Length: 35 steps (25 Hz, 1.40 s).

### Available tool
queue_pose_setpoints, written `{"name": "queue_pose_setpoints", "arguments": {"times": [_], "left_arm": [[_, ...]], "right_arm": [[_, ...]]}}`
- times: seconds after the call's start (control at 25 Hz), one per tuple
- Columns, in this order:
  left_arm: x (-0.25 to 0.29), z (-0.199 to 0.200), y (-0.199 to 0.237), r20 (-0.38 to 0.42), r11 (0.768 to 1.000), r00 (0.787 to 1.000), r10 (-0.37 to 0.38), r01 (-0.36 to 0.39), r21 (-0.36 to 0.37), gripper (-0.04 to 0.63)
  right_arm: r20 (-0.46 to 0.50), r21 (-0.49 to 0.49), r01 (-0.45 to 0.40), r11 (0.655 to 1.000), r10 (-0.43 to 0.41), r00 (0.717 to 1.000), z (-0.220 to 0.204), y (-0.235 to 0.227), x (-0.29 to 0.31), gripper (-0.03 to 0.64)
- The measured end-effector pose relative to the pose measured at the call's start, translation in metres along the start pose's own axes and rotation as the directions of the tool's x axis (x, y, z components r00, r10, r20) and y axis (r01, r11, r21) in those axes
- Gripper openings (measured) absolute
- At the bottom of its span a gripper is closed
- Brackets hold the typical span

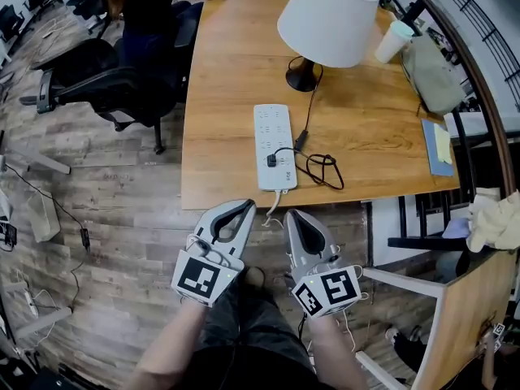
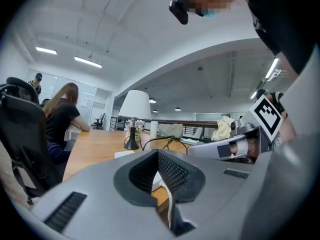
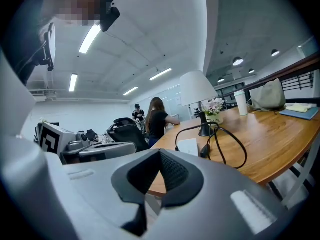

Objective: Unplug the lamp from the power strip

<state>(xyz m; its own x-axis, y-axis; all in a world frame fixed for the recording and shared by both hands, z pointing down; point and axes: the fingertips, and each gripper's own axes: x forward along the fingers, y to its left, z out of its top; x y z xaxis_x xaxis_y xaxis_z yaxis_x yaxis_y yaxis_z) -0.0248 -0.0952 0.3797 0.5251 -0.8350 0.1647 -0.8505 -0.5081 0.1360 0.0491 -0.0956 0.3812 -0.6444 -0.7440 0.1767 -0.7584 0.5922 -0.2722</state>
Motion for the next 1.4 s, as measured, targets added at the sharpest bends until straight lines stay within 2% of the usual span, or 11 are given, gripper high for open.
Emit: {"name": "queue_pose_setpoints", "arguments": {"times": [0.2, 0.44, 0.6, 0.72, 0.88, 1.04, 1.12, 1.4], "left_arm": [[0.021, -0.005, 0.014, -0.034, 0.999, 0.999, -0.035, 0.036, 0.026, -0.003], [0.038, -0.013, 0.033, -0.062, 0.997, 0.995, -0.075, 0.076, 0.010, -0.003], [0.051, -0.016, 0.045, -0.079, 0.994, 0.992, -0.101, 0.098, -0.037, -0.003], [0.061, -0.020, 0.053, -0.103, 0.993, 0.988, -0.114, 0.113, -0.015, -0.003], [0.074, -0.031, 0.055, -0.170, 0.989, 0.974, -0.148, 0.150, -0.002, -0.003], [0.084, -0.036, 0.056, -0.197, 0.982, 0.963, -0.184, 0.190, 0.012, -0.003], [0.088, -0.040, 0.056, -0.217, 0.977, 0.955, -0.204, 0.212, 0.016, -0.003], [0.100, -0.049, 0.063, -0.294, 0.971, 0.933, -0.208, 0.232, 0.049, -0.003]], "right_arm": [[-0.019, 0.003, 0.040, 0.999, -0.040, 0.999, -0.003, -0.009, 0.024, 0.008], [-0.049, -0.011, 0.069, 0.998, -0.069, 0.996, -0.007, -0.015, 0.050, 0.008], [-0.073, -0.029, 0.102, 0.994, -0.104, 0.992, -0.009, -0.021, 0.064, 0.008], [-0.091, -0.045, 0.130, 0.990, -0.134, 0.987, -0.010, -0.026, 0.074, 0.008], [-0.110, -0.028, 0.148, 0.989, -0.150, 0.982, -0.012, -0.031, 0.086, 0.009], [-0.122, -0.001, 0.141, 0.990, -0.140, 0.983, -0.013, -0.032, 0.096, 0.009], [-0.140, 0.005, 0.129, 0.992, -0.127, 0.982, -0.015, -0.032, 0.102, 0.100], [-0.205, -0.008, 0.198, 0.980, -0.196, 0.959, -0.025, -0.043, 0.111, 0.100]]}}
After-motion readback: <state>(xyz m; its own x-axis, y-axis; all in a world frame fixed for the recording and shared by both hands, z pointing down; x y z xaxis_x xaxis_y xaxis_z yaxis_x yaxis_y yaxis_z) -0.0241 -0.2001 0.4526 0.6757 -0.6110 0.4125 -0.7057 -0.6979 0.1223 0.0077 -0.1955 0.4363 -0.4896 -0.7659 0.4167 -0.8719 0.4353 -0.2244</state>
